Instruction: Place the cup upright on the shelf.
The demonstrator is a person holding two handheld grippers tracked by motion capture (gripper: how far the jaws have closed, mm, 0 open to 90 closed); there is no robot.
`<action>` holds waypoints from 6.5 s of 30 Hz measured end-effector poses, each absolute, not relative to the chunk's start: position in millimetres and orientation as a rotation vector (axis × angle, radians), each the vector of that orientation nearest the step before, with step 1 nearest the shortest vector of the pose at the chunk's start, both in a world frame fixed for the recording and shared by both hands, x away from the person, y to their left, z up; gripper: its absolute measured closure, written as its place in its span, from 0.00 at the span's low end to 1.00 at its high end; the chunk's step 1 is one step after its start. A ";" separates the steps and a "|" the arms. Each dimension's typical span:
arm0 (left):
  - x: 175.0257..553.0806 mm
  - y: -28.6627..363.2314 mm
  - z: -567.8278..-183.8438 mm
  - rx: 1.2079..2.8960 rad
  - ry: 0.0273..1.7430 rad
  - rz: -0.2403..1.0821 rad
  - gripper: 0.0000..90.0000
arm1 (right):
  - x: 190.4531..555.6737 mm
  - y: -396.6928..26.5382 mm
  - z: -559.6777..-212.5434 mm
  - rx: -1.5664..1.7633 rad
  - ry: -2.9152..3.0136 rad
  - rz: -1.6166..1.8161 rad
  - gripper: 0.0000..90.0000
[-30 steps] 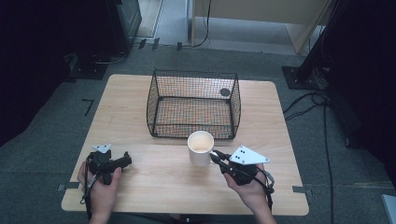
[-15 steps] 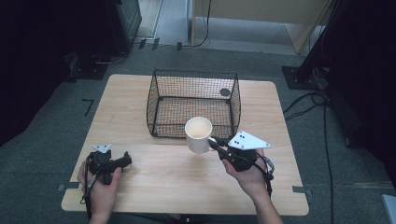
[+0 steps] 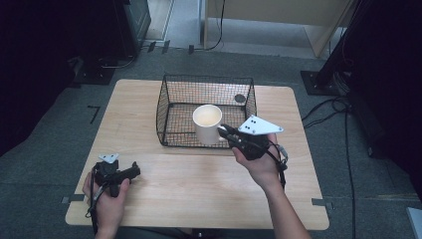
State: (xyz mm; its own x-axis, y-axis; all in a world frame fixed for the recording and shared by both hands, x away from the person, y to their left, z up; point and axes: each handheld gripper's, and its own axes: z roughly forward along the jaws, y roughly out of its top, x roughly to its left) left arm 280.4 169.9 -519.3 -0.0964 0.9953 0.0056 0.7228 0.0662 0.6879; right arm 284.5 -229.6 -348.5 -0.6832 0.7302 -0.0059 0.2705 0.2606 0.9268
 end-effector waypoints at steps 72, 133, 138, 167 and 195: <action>280.2 169.6 -519.1 1.720 1.860 0.746 0.00 | 477.4 -205.6 -439.1 0.949 2.238 1.319 0.89; 280.0 168.4 -519.2 1.722 1.856 0.746 0.00 | 413.6 -218.8 -375.9 1.003 2.122 1.379 0.27; 280.0 168.4 -519.2 1.722 1.856 0.746 0.00 | 397.6 -227.2 -376.9 1.013 2.126 1.370 0.20; 280.1 168.3 -519.4 1.718 1.856 0.748 0.00 | 309.7 -293.5 -401.7 1.087 2.106 1.333 0.04; 279.9 168.5 -519.3 1.724 1.856 0.747 0.00 | 252.9 -383.1 -452.1 1.325 1.985 1.233 0.02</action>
State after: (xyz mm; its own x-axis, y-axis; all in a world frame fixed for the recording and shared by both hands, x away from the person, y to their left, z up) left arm 279.9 168.5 -519.3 -0.0772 0.9970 0.0091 0.7252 0.0499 0.6867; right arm 252.9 -383.1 -452.1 -0.4360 0.8938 0.1049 0.4903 0.1382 0.8605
